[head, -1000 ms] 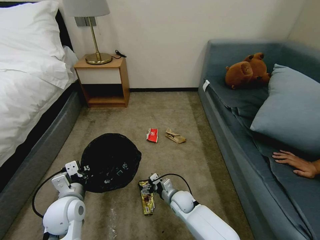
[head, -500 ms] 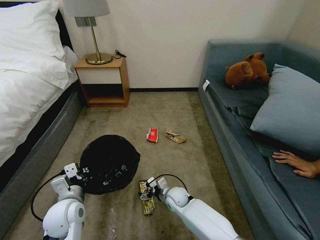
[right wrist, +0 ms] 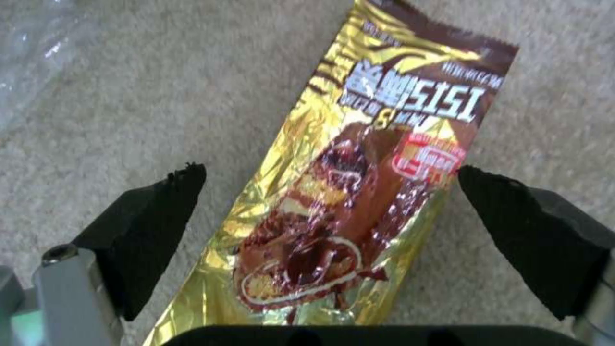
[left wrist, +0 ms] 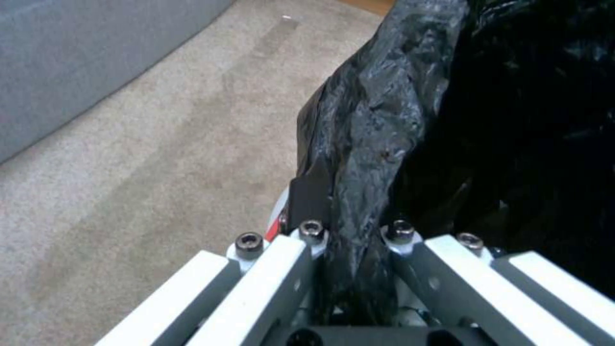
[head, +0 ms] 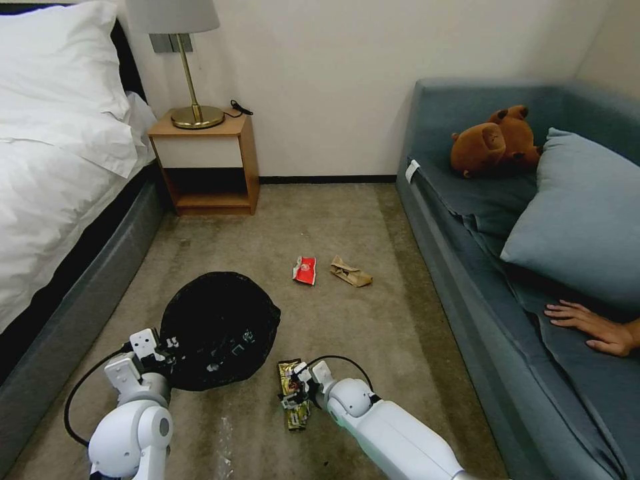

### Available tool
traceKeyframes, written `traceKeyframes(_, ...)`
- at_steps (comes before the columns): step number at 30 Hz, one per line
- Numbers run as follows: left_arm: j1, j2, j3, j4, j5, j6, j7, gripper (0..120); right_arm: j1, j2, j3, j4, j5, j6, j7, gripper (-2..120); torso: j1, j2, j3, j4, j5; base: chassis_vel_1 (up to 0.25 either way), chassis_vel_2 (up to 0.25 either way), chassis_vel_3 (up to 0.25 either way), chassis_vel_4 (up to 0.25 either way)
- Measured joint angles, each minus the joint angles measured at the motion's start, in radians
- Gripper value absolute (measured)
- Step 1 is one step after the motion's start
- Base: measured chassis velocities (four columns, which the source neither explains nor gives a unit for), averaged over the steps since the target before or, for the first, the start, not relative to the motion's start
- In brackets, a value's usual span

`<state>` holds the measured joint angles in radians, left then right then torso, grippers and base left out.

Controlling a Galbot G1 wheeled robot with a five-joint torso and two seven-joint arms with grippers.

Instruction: Pick up the trash bin, then pick up the garbage on the floor and place it into the trash bin.

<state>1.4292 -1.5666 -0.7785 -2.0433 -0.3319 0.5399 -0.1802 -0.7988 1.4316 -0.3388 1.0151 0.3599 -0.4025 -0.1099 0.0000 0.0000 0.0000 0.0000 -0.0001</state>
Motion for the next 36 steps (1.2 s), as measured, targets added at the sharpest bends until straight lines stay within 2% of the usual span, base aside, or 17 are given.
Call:
traceKeyframes(10,0.001,-0.003,0.001,0.000,0.002,-0.004,0.002,1,-0.013,0.030,0.025,-0.061,-0.077,0.046,-0.035,100,0.000,0.000,0.000,0.0000,0.0001,0.000,0.000,0.000,0.000)
traceKeyframes(12,0.003,-0.003,0.000,-0.002,0.002,-0.005,0.003,1,-0.012,0.033,0.030,-0.071,-0.088,0.056,-0.042,96,0.000,0.000,0.000,-0.0001,0.0000,0.000,0.000,0.000,0.000)
traceKeyframes(14,0.004,-0.003,-0.001,-0.004,0.002,-0.006,0.003,1,-0.010,0.037,0.036,-0.084,-0.106,0.076,-0.046,86,0.000,0.000,0.000,-0.0001,0.0000,0.000,0.000,0.000,0.000)
traceKeyframes(15,0.004,-0.003,-0.001,-0.004,0.002,-0.006,0.003,1,-0.010,0.037,0.036,-0.084,-0.106,0.076,-0.046,86,0.000,0.000,0.000,-0.0001,0.0000,0.000,0.000,0.000,0.000)
traceKeyframes(17,0.003,-0.003,-0.001,-0.005,0.002,-0.006,0.004,1,-0.012,0.037,0.045,-0.088,-0.114,0.088,-0.047,74,0.000,0.000,0.000,-0.0003,-0.0001,0.000,0.000,0.000,0.000)
traceKeyframes(18,0.003,-0.003,-0.001,-0.005,0.002,-0.006,0.004,1,-0.012,0.037,0.045,-0.088,-0.114,0.088,-0.047,74,0.000,0.000,0.000,-0.0003,-0.0001,0.000,0.000,0.000,0.000)
traceKeyframes(20,0.002,-0.004,0.000,-0.005,0.002,-0.006,0.004,1,-0.016,0.034,0.050,-0.090,-0.122,0.099,-0.048,62,0.000,0.000,0.000,-0.0004,-0.0002,0.000,0.000,0.000,0.000)
traceKeyframes(21,0.002,-0.004,0.000,-0.005,0.002,-0.006,0.004,1,-0.016,0.034,0.050,-0.090,-0.122,0.099,-0.048,62,0.000,0.000,0.000,-0.0004,-0.0002,0.000,0.000,0.000,0.000)
traceKeyframes(23,0.001,-0.004,0.001,-0.004,0.002,-0.006,0.004,1,-0.018,0.031,0.056,-0.090,-0.127,0.104,-0.048,51,0.000,0.000,0.000,-0.0005,-0.0002,0.000,0.000,0.000,0.000)
traceKeyframes(27,0.000,-0.004,0.001,-0.002,0.002,-0.006,0.004,1,-0.018,0.031,0.060,-0.093,-0.133,0.110,-0.050,42,0.000,0.000,0.000,-0.0005,-0.0002,0.000,0.000,0.000,0.000)
traceKeyframes(29,-0.001,-0.003,0.000,0.001,0.002,-0.006,0.004,1,-0.018,0.031,0.064,-0.096,-0.138,0.116,-0.051,30,0.000,0.000,0.000,-0.0005,-0.0002,0.000,0.000,0.000,0.000)
traceKeyframes(31,-0.001,-0.003,0.000,0.001,0.001,-0.007,0.004,1,-0.018,0.031,0.065,-0.096,-0.139,0.119,-0.054,26,0.000,0.000,0.000,-0.0004,-0.0002,0.000,0.000,0.000,0.000)
traceKeyframes(32,-0.001,-0.002,-0.001,0.001,0.001,-0.007,0.005,1,-0.020,0.031,0.066,-0.097,-0.141,0.125,-0.060,20,0.000,0.000,0.000,0.0001,0.0003,0.000,0.000,0.000,0.000)
traceKeyframes(36,-0.003,-0.001,-0.002,0.002,0.000,-0.007,0.005,1,-0.023,0.031,0.070,-0.102,-0.153,0.143,-0.073,8,0.000,0.000,0.000,0.0005,0.0005,0.000,0.000,0.000,0.000)
